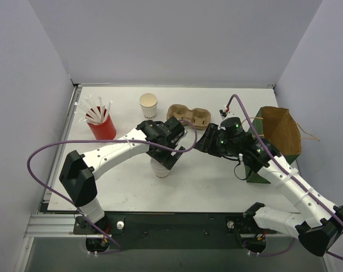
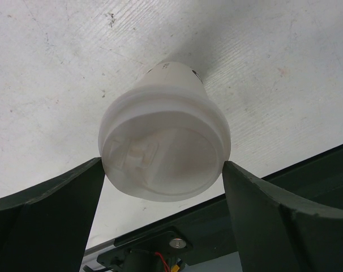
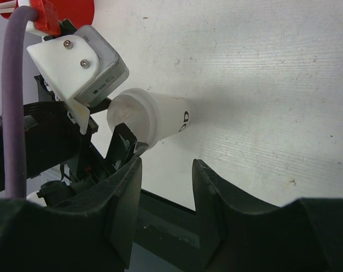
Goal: Pack the takeout coffee
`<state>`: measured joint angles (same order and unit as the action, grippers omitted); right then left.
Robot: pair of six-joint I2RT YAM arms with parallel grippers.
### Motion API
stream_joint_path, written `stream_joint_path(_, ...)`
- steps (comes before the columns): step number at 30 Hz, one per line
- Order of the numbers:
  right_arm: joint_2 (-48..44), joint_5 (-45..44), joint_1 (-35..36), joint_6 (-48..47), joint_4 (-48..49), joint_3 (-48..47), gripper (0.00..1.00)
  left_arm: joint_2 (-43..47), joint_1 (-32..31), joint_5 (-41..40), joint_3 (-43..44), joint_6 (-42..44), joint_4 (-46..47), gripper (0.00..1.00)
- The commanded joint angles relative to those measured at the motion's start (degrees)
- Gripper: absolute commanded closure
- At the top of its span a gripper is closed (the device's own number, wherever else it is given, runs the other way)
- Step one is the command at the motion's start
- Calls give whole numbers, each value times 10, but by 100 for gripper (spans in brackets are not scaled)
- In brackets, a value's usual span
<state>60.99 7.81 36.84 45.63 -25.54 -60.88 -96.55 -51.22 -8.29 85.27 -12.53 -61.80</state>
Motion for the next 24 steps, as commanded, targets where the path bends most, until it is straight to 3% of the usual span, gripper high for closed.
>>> stream_joint_path(1, -4, -12, 5, -10, 0, 2, 63, 19, 3, 6, 2, 8, 23, 3)
stream_joint_path(19, 9, -13, 13, -12, -1, -4, 62, 74, 33, -2, -2, 11, 50, 3)
stream_joint_path(24, 20, -13, 19, -12, -2, -6, 62, 103, 44, 28, -15, 11, 70, 3)
